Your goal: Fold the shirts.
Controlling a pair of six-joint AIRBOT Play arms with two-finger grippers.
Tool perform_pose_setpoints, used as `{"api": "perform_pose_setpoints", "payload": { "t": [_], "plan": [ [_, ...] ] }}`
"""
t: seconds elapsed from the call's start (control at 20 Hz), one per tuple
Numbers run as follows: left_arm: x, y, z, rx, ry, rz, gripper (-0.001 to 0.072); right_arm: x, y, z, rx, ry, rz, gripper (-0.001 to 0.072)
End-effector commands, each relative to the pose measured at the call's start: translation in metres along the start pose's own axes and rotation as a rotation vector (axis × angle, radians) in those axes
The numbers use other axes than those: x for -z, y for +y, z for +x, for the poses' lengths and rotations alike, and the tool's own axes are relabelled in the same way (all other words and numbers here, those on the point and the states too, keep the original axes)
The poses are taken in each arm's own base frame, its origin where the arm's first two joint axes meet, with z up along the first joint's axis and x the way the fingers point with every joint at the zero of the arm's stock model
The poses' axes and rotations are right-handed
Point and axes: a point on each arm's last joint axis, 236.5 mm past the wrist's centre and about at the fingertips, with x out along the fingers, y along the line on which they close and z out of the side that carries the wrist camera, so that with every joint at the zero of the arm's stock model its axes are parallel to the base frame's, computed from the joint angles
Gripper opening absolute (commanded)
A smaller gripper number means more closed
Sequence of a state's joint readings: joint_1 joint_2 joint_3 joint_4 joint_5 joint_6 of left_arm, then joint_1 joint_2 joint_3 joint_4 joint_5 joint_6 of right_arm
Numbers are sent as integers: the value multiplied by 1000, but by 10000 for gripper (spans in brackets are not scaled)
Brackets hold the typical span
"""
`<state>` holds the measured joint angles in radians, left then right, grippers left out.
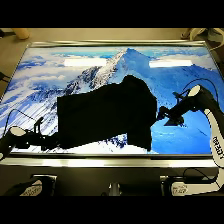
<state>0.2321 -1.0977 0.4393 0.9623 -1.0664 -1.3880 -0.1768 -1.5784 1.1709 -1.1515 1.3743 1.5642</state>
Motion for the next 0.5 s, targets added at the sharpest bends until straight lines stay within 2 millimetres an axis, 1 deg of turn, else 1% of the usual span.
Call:
{"api": "perform_pose_setpoints", "payload": {
  "t": [0.0,0.05,0.1,0.2,0.3,0.35,0.4,0.45],
  "plan": [
    [1,-5,2,3,6,20,102,-14,16,27,-123,-86,21,466],
    [2,-5,1,4,6,23,32,-23,18,29,-142,-129,37,431],
    [3,-6,1,6,12,38,25,-32,19,28,-147,-170,45,411],
    [8,-7,1,10,32,62,25,-48,17,25,-144,-236,56,410],
    [11,-7,0,12,42,73,25,-52,16,28,-146,-247,66,408],
    [10,-7,0,12,40,73,24,-51,14,33,-145,-230,71,345],
    [9,-8,-1,12,33,77,24,-48,12,37,-144,-211,75,248],
    [4,-10,-4,13,15,94,23,-49,12,39,-143,-208,77,14]
  ]
}}
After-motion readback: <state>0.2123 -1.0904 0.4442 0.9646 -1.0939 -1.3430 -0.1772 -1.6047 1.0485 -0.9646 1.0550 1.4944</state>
